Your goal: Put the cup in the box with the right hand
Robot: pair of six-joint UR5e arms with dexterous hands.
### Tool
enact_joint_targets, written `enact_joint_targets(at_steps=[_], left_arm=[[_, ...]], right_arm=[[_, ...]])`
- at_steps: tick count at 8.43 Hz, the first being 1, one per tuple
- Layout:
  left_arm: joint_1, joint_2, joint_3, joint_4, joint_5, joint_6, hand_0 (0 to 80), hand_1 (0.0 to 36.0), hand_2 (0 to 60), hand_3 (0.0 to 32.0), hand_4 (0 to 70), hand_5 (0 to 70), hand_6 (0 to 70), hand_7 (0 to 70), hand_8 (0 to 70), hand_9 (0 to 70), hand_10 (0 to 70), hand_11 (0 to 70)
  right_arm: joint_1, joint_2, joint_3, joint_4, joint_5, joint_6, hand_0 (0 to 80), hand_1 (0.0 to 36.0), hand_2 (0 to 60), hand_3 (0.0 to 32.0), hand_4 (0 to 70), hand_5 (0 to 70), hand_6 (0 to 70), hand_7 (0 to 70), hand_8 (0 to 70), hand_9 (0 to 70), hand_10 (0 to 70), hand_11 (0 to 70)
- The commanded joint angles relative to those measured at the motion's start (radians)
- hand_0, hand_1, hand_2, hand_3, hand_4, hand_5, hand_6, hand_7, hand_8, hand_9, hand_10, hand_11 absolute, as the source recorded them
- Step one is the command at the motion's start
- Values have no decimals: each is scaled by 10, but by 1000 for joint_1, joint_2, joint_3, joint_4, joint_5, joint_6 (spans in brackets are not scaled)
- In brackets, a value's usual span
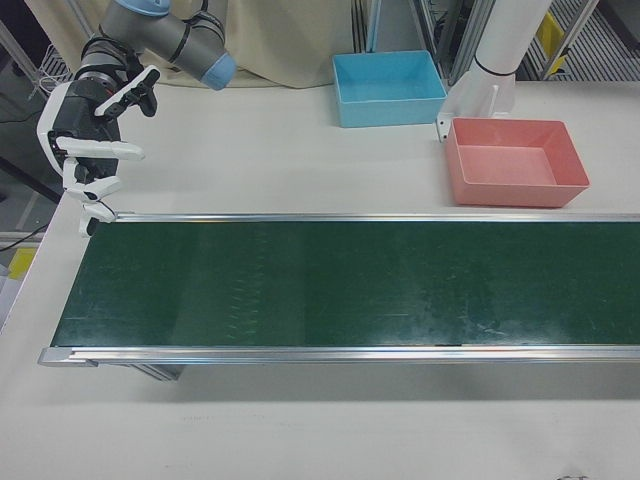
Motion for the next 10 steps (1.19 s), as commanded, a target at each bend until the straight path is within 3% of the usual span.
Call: enact_joint_targets(at_steps=[1, 3, 4, 5, 6, 7, 8, 9, 10], left_arm=[[0, 0, 0, -1, 1, 0, 0, 0, 0, 0, 0, 0, 0, 0, 0, 0, 0, 0], [0, 0, 0, -1, 0, 0, 0, 0, 0, 0, 0, 0, 0, 0, 0, 0, 0, 0], [0, 0, 0, -1, 0, 0, 0, 0, 0, 0, 0, 0, 0, 0, 0, 0, 0, 0], [0, 0, 0, -1, 0, 0, 0, 0, 0, 0, 0, 0, 0, 0, 0, 0, 0, 0], [0, 0, -2, -2, 1, 0, 0, 0, 0, 0, 0, 0, 0, 0, 0, 0, 0, 0], [0, 0, 0, -2, 1, 0, 0, 0, 0, 0, 0, 0, 0, 0, 0, 0, 0, 0], [0, -2, -2, 4, 0, 0, 0, 0, 0, 0, 0, 0, 0, 0, 0, 0, 0, 0], [0, -2, -2, 6, 1, 0, 0, 0, 0, 0, 0, 0, 0, 0, 0, 0, 0, 0], [0, 0, 0, -1, 0, 0, 0, 0, 0, 0, 0, 0, 0, 0, 0, 0, 0, 0]], right_arm=[[-16, 53, -10, -108, 27, -37, 462, 13, 0, 0, 530, 23, 140, 628, 144, 300, 58, 84], [-70, 164, -49, -141, 34, -39, 472, 45, 48, 0, 592, 25, 144, 650, 121, 271, 61, 91], [-125, 229, -59, -203, 47, -39, 458, 23, 29, 0, 522, 20, 131, 589, 107, 244, 59, 87], [-180, 275, -70, -219, 108, -39, 449, 18, 23, 0, 475, 18, 122, 549, 92, 219, 52, 77], [-256, 289, -53, -243, 197, -39, 466, 47, 40, 0, 455, 23, 118, 538, 67, 183, 35, 55], [-341, 294, 55, -356, 287, -60, 489, 91, 77, 0, 461, 29, 116, 541, 47, 156, 10, 23], [-394, 306, 197, -538, 369, -145, 423, 205, 538, 0, 294, 29, 112, 518, 47, 154, 5, 16], [-468, 343, 241, -619, 453, -168, 409, 209, 574, 0, 263, 28, 106, 483, 47, 147, 4, 13], [-537, 367, 236, -629, 509, -172, 424, 219, 575, 0, 268, 28, 105, 483, 39, 138, 0, 7]])
